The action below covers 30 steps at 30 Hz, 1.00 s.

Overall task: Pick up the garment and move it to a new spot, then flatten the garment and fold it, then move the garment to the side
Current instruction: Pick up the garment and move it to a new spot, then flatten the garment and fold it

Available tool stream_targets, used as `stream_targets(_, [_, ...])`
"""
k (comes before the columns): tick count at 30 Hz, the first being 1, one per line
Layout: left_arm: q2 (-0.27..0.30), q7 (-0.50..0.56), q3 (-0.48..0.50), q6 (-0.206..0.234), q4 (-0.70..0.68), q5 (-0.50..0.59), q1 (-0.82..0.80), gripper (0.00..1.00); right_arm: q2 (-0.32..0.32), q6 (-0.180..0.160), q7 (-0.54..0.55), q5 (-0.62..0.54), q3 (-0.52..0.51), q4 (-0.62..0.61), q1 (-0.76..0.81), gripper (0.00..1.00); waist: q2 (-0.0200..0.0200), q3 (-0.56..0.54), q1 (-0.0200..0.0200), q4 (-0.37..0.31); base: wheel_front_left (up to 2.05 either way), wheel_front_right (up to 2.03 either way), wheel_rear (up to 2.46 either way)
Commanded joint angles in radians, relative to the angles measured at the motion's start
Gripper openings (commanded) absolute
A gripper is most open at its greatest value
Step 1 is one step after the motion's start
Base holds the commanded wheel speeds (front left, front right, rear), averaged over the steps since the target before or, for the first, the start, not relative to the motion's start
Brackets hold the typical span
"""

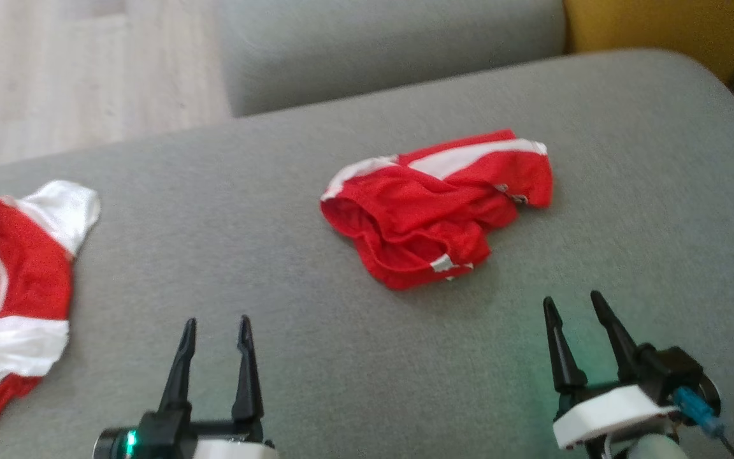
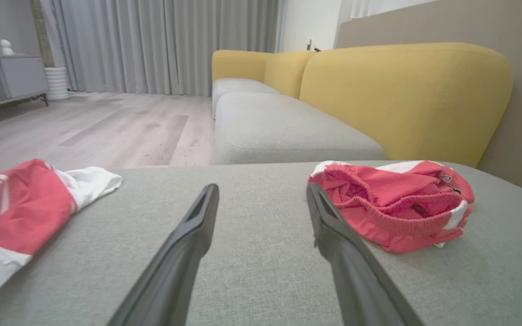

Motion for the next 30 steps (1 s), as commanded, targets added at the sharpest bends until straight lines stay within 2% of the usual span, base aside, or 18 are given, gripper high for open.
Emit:
stream_targets(1, [-0.001, -0.009, 0.038, 0.019, -0.057, 0.004, -0.002, 1.00, -0.002, 0.008, -0.006, 0.004, 0.024, -0.049, -0.011, 1.00, 0.0000, -0.054, 0.0003, 0.047, 0.00, 0.00, 0.00])
stream_targets(7, [-0.001, -0.009, 0.064, 0.047, -0.096, 0.021, 0.054, 1.00, -0.002, 0.008, -0.006, -0.009, 0.054, -0.081, 0.037, 1.00, 0.0000, -0.090, 0.0003, 0.059, 0.00, 0.00, 0.00])
stream_targets(18, [-0.001, -0.009, 0.095, 0.033, -0.095, 0.051, 0.083, 1.00, -0.011, 0.008, -0.006, -0.015, 0.065, -0.071, 0.039, 1.00, 0.0000, -0.112, 0.0003, 0.076, 0.00, 0.00, 0.00])
stream_targets(30, [-0.001, -0.009, 0.087, 0.022, -0.085, 0.058, 0.082, 1.00, -0.016, 0.008, -0.006, -0.014, 0.058, -0.066, 0.036, 1.00, 0.0000, -0.106, 0.0003, 0.102, 0.00, 0.00, 0.00])
